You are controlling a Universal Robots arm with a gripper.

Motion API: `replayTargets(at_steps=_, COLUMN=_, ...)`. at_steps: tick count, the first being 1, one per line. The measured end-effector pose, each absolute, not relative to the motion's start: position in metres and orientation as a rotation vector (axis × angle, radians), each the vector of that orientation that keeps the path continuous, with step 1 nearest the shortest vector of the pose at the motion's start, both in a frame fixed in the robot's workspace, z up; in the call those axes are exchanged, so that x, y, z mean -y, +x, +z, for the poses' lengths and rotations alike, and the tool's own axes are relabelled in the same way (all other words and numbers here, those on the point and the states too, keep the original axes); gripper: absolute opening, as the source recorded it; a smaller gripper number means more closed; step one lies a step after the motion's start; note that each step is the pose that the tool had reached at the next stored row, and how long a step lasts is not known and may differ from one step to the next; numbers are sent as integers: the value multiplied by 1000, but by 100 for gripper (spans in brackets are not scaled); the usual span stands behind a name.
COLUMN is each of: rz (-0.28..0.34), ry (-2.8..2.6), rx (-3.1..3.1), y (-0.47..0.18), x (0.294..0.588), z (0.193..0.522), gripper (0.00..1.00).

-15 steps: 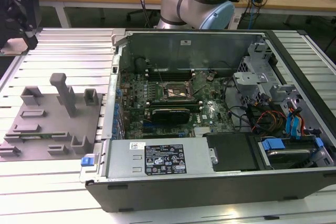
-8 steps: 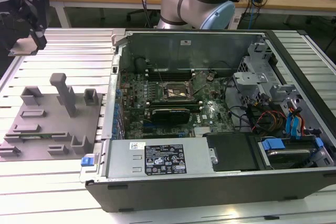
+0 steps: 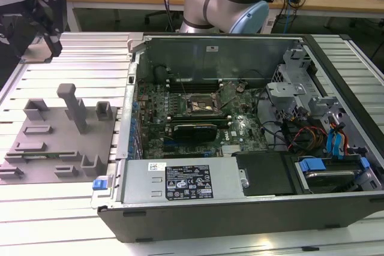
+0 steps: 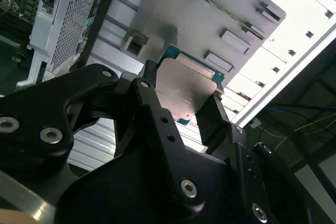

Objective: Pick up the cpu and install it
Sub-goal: 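Pick up the cpu and move it towards the insertion slot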

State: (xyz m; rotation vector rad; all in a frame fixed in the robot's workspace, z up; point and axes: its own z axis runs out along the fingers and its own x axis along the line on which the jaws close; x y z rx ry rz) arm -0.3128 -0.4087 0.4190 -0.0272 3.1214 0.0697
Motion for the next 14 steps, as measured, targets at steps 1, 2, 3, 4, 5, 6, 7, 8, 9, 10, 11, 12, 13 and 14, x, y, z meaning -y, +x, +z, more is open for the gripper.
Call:
replayTargets(at_steps=1, rz=70, ry=-27, rx=-3121, y=-309, x=409, z=419, gripper=55)
replayTargets(at_steps=2, rz=70, ry=-27, rx=-3121, y=-305, x=409, z=419, gripper=55)
replayTargets(at_steps=3, rz=70, ry=-27, rx=-3121, y=-303, x=409, z=419, gripper=55)
replayTargets(at_steps=4, rz=70, ry=-27, rx=-3121, y=-300, x=409, z=419, gripper=55)
replayTargets(at_steps=5, rz=70, ry=-27, rx=-3121, y=-298, x=409, z=419, gripper=55)
replayTargets(at_steps=6, rz=70, ry=-27, rx=-3121, y=-296, x=409, z=419, gripper=55)
replayTargets(at_steps=7, rz=70, ry=-27, rx=-3121, y=-294, x=409, z=419, gripper=55)
replayTargets(at_steps=8, rz=70, ry=-27, rx=-3121, y=-291, x=409, z=419, gripper=55)
replayTargets(at_steps=9, rz=70, ry=-27, rx=-3121, y=-289, x=409, z=419, gripper=55)
replayTargets(at_steps=10, rz=70, ry=-27, rx=-3121, y=-288, x=409, z=419, gripper=55)
replayTargets(at_steps=11, rz=70, ry=-27, rx=-3121, y=-286, x=409, z=419, gripper=55)
replayTargets(at_steps=12, rz=70, ry=-27, rx=-3121, y=-283, x=409, z=419, gripper=55)
replayTargets(at_steps=13, rz=70, ry=-27, rx=-3121, y=-281, x=409, z=419, gripper=55)
replayTargets(at_steps=14, rz=70, ry=-27, rx=-3121, y=-280, x=409, z=419, gripper=55)
